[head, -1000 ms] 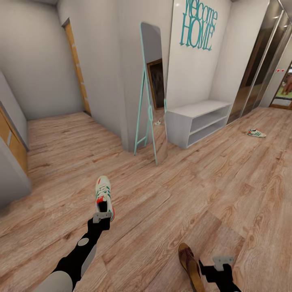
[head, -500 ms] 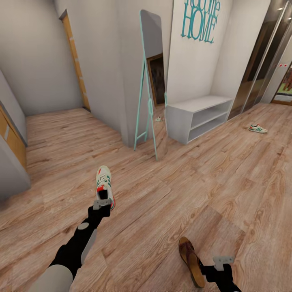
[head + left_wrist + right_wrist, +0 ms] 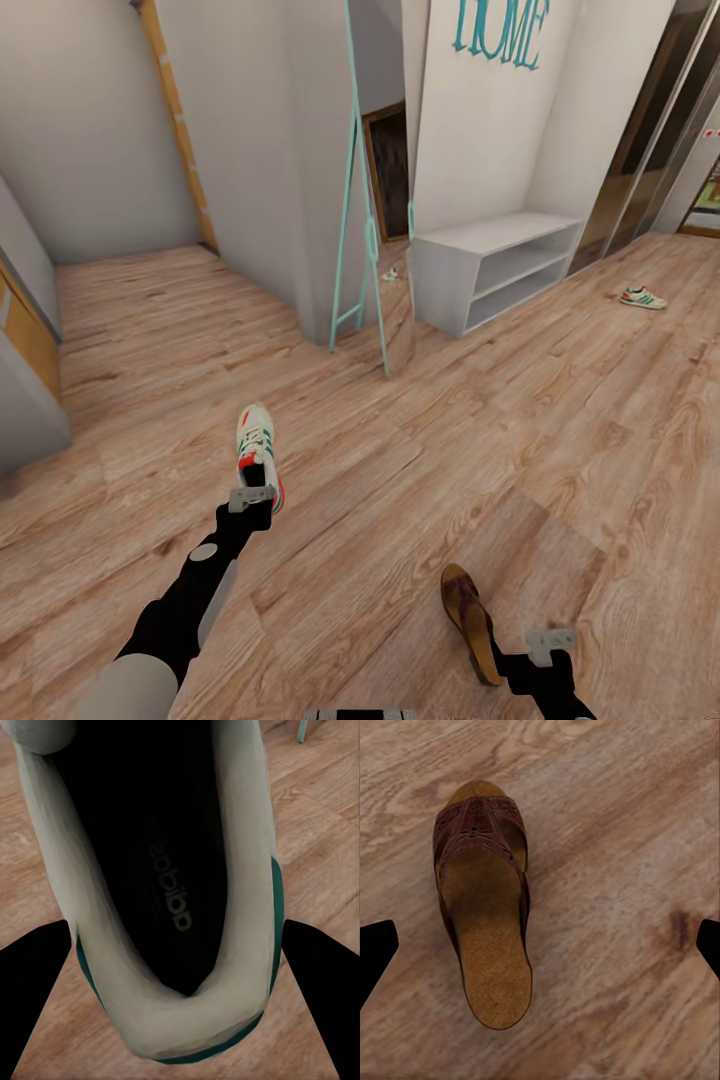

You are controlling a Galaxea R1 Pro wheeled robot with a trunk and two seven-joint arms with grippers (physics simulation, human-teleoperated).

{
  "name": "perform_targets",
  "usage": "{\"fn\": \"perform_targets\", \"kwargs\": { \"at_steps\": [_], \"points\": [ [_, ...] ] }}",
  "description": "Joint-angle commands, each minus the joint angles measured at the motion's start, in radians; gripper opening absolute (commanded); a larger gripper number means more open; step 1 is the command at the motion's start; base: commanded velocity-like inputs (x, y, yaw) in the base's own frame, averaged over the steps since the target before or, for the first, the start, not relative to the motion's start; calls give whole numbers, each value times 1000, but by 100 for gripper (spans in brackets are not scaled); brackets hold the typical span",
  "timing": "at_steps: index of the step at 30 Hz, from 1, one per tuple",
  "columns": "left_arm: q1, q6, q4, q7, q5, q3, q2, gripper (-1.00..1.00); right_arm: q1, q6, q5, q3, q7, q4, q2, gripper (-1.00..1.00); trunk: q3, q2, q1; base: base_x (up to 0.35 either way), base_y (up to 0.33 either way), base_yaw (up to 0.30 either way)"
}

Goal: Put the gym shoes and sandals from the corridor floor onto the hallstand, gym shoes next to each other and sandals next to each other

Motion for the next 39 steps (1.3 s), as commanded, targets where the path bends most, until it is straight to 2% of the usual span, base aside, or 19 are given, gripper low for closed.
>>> {"fn": "perform_targets", "kwargs": {
  "at_steps": [1, 12, 18, 24, 36, 39],
  "points": [
    [0, 6, -2, 0, 1, 2, -1, -100, 0, -3, 1, 1, 1, 0, 0, 100, -6, -1, 0, 0, 0, 0],
    [1, 3, -2, -10, 0, 2, -1, -100, 0, -4, 1, 1, 1, 0, 0, 100, -66, -3, 5, 0, 0, 0],
    [0, 4, -2, -71, -1, 2, -1, -100, 0, -4, 1, 1, 1, 1, 0, 100, -98, -5, 8, 0, 0, 0],
    [0, 6, -3, -104, -2, 0, 0, -100, 0, -4, 2, 1, 1, 2, 0, 100, -131, -6, 11, 0, 0, 0],
    [1, 5, -3, -111, -3, -1, 4, -100, 0, -3, 3, 3, 1, 0, -1, 100, -195, -9, 16, 0, 0, 0],
    [1, 6, -4, -111, -3, -1, 4, -100, 0, -2, 8, 5, 3, -1, -3, 100, -200, -9, 16, 0, 0, 0]
  ]
}}
